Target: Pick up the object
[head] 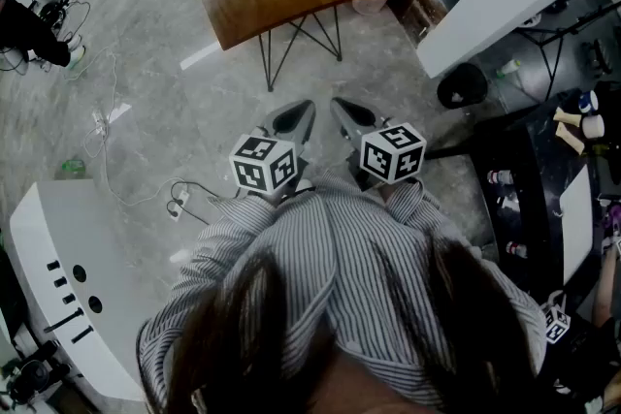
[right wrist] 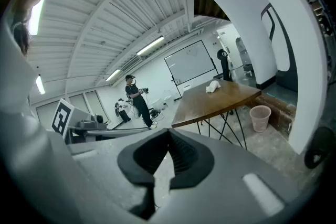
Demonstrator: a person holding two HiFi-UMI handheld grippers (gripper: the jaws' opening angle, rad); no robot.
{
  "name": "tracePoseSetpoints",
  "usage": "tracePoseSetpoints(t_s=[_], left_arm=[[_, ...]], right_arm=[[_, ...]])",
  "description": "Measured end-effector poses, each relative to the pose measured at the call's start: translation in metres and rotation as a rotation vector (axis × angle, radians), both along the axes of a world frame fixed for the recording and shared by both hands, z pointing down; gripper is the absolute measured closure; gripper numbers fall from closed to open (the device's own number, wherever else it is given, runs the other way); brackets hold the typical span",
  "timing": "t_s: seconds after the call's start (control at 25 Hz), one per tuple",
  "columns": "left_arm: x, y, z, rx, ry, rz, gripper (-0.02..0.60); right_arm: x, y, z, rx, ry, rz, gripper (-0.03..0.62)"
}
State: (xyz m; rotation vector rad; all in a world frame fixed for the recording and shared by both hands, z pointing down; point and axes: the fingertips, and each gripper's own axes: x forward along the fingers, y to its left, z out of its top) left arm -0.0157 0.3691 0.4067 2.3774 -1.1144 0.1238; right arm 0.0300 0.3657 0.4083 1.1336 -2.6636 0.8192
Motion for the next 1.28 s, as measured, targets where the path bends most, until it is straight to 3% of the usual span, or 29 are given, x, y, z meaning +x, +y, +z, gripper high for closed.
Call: tracePoseSetpoints(t_s=[0.64, 0.96, 1.28], left_arm=[[0.007, -0.002, 0.000, 0.068, -0.066, 0.032, 0.583], [0.021, -0.030, -0.002, 0.089, -0.047, 0.022, 0.583], [0.051, -0.057, 0.017, 0.037, -0.025, 0.042, 0.583]], right_arm=[[-0.001, -0.010, 0.009, -0.015, 0.026, -0.005, 0.593], [0.019, -0.037, 0.006, 0.008, 0.000, 0.003, 0.592], [0.040, -0.058, 0.029, -0.057, 0.006, -0.015, 0.592]])
